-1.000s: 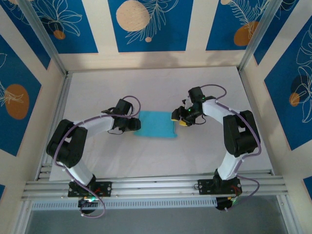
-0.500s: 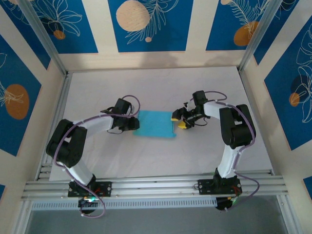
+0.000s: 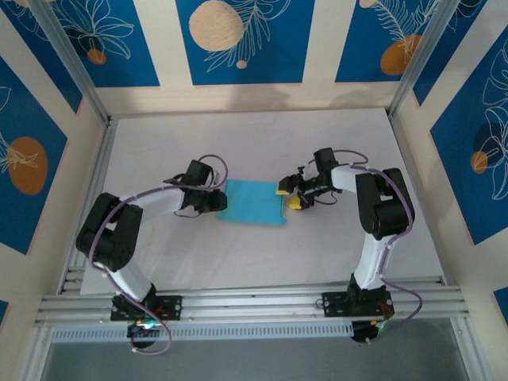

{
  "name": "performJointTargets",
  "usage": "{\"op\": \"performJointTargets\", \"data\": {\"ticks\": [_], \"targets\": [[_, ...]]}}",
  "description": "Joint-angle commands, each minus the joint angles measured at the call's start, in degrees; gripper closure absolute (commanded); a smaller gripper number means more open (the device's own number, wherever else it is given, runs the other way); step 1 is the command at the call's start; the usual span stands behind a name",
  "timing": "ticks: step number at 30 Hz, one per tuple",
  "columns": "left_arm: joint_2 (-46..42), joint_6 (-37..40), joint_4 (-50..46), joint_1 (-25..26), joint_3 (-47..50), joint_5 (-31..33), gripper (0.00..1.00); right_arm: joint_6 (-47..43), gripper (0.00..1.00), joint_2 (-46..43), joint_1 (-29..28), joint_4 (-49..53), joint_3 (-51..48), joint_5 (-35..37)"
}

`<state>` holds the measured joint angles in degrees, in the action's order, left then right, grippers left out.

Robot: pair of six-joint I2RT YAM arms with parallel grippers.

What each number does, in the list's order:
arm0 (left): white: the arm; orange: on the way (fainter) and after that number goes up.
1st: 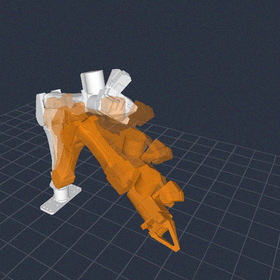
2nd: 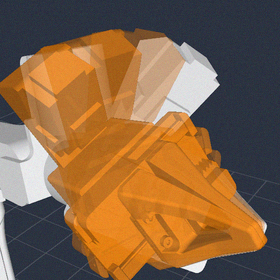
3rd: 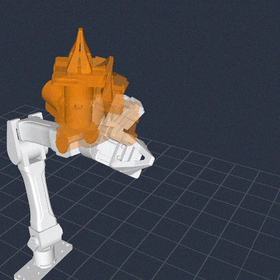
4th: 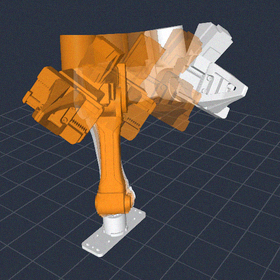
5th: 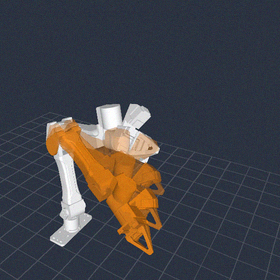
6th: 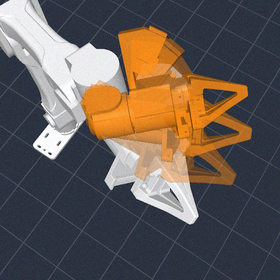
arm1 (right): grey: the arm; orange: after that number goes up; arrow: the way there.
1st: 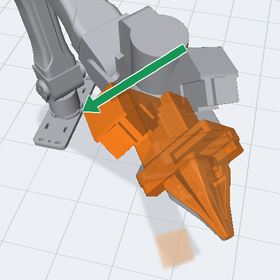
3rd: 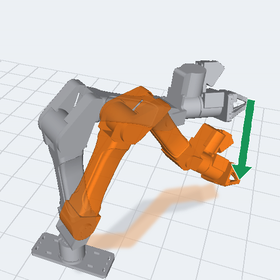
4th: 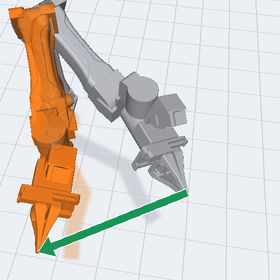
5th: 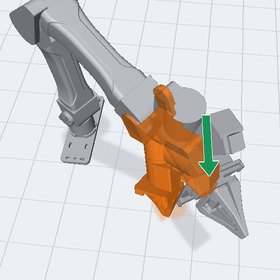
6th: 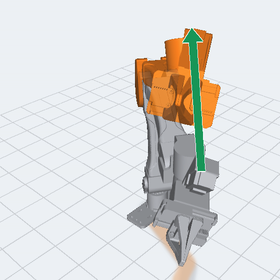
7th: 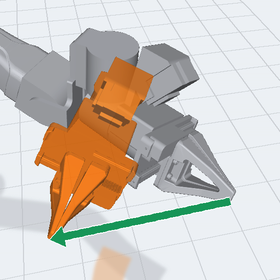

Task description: Fold the paper box

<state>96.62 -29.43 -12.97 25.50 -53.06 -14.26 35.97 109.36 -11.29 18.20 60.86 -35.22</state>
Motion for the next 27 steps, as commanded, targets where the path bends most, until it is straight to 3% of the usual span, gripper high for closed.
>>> {"op": "performJointTargets", "data": {"ticks": [1,9,27], "targets": [[3.14,1.13,-3.09,-0.97,2.25,1.21,0.75,-2.33,0.33,-0.61,-3.99,2.71,-0.89,2.02],[2.9,0.81,-1.96,-3.17,2.7,-1.82,0.79,-3.25,0.32,-4.59,-5.83,7.37,1.54,8.94],[4.27,1.57,-1.86,-4.75,3.33,-2.7,0.8,-1.98,0.3,-3.85,-3.42,5.87,0.75,7.52]]}}
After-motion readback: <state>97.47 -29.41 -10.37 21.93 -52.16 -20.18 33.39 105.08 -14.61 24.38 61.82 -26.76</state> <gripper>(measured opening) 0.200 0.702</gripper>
